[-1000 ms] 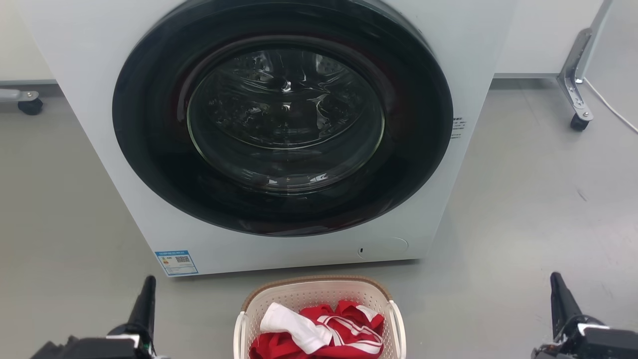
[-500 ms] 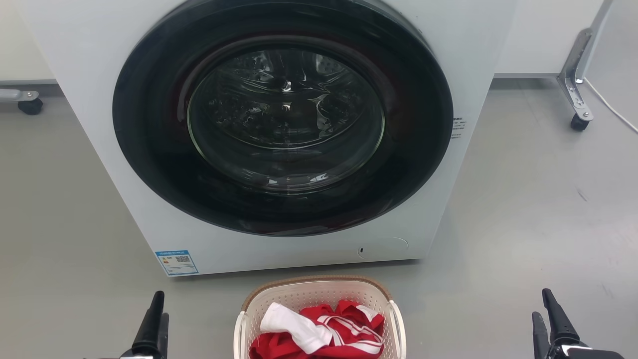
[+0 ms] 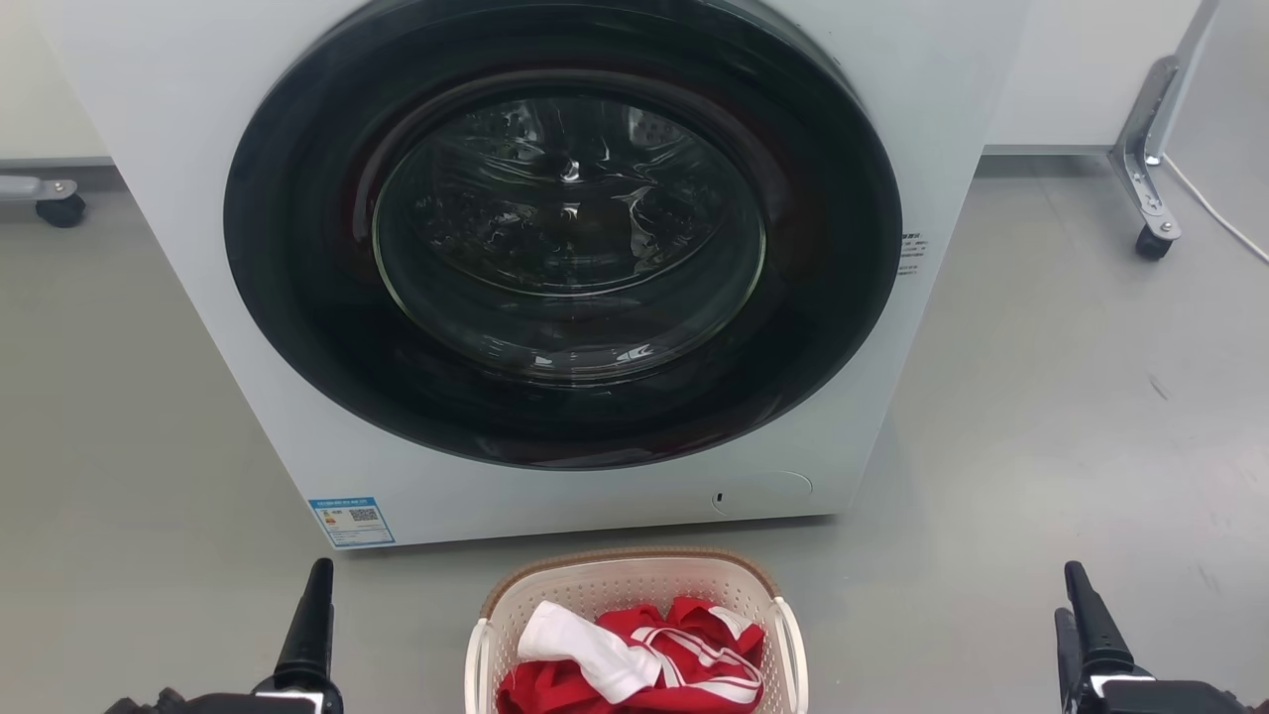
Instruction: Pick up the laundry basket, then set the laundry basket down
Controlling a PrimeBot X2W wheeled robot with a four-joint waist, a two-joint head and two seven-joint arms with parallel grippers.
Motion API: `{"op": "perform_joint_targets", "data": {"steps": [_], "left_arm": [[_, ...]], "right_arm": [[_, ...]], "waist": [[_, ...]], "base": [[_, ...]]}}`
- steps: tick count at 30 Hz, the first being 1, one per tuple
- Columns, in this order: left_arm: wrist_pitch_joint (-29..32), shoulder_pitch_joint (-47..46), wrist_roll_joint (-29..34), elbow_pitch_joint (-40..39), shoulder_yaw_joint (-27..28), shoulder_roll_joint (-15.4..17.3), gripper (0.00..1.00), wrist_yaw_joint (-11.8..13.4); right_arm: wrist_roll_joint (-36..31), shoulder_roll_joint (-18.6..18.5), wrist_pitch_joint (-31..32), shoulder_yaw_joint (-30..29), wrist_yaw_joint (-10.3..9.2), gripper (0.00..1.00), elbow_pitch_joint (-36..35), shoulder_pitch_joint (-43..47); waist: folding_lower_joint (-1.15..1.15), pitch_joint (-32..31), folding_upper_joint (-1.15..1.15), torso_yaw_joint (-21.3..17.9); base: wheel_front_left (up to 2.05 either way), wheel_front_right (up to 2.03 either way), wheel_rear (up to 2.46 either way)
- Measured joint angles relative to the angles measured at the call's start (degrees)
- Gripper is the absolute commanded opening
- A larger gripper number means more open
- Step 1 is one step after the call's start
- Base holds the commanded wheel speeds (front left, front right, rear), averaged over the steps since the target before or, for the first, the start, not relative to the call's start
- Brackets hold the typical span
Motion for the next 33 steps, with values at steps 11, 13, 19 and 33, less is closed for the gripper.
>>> {"op": "perform_joint_targets", "data": {"steps": [11,13,19,33], "left_arm": [[-2.2,0.0,10.6,-3.5,-2.0,0.1,1.00,2.5],[-2.6,0.0,13.0,-4.1,-2.3,0.1,1.00,2.6],[-4.0,0.1,20.8,-5.5,-3.8,0.2,1.00,3.6],[-6.9,0.1,38.6,-8.3,-8.4,1.9,1.00,5.6]], "right_arm": [[-11.4,-0.1,-2.3,3.2,-2.52,1.00,-2.8,-0.1],[-14.1,-0.1,-2.7,3.8,-2.85,1.00,-3.1,-0.1],[-21.1,-0.2,-4.0,5.8,-3.59,1.00,-4.2,-0.1],[-36.6,-1.0,-7.0,10.3,-5.71,1.00,-6.2,-0.2]], "waist": [[0.00,0.2,0.00,0.1],[0.00,0.2,0.00,0.1],[0.00,0.4,0.00,0.1],[0.00,0.6,0.00,0.3]], "base": [[0.00,0.00,0.00],[0.00,0.00,0.00],[0.00,0.00,0.00],[0.00,0.00,0.00]]}}
